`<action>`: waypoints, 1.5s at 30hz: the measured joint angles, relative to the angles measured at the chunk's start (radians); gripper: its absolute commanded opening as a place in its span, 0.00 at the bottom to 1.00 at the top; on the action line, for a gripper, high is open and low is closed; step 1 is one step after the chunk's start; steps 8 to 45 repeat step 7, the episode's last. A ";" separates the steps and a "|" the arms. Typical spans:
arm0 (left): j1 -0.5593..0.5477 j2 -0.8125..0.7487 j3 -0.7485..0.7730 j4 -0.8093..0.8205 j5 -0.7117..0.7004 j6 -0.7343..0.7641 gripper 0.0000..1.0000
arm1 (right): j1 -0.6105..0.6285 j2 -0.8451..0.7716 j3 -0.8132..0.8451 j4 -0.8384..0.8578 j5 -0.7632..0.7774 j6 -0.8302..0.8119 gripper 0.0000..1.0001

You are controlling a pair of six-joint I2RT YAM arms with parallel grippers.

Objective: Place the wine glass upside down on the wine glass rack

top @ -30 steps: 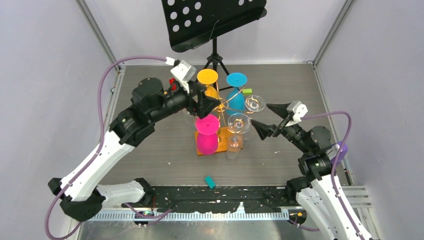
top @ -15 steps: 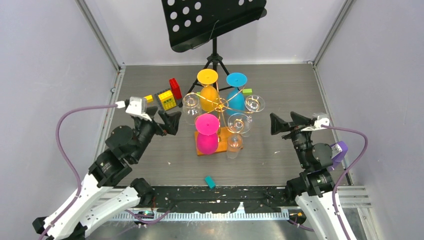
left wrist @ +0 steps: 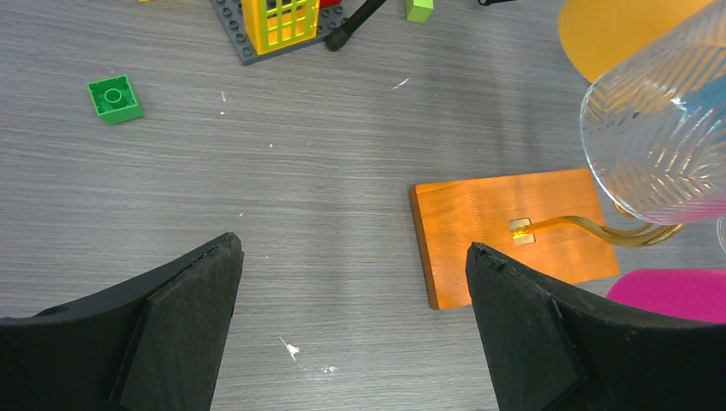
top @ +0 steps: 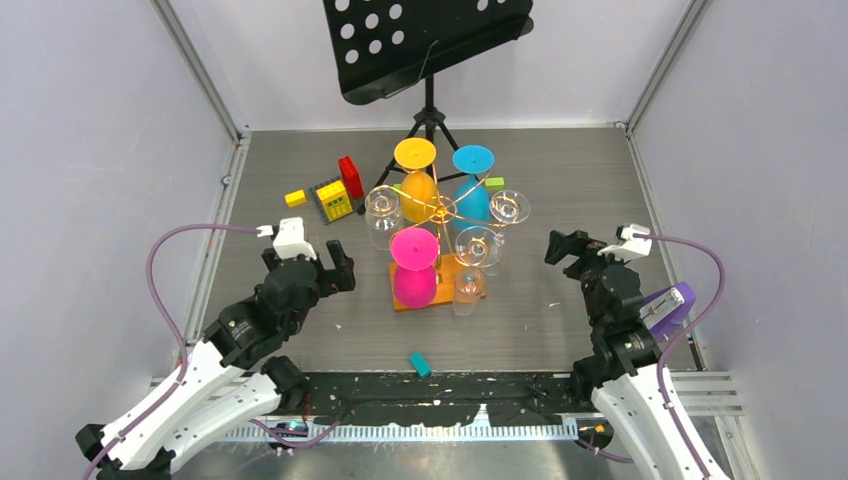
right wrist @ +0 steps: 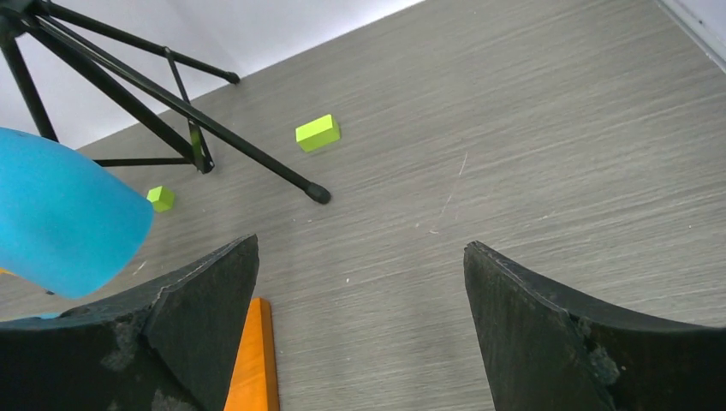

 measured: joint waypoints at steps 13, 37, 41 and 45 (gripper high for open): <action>0.000 -0.036 -0.060 0.013 -0.015 -0.010 1.00 | 0.000 0.013 0.000 -0.019 0.015 0.006 0.96; 0.000 -0.036 -0.060 0.013 -0.015 -0.010 1.00 | 0.000 0.013 0.000 -0.019 0.015 0.006 0.96; 0.000 -0.036 -0.060 0.013 -0.015 -0.010 1.00 | 0.000 0.013 0.000 -0.019 0.015 0.006 0.96; 0.000 -0.036 -0.060 0.013 -0.015 -0.010 1.00 | 0.000 0.013 0.000 -0.019 0.015 0.006 0.96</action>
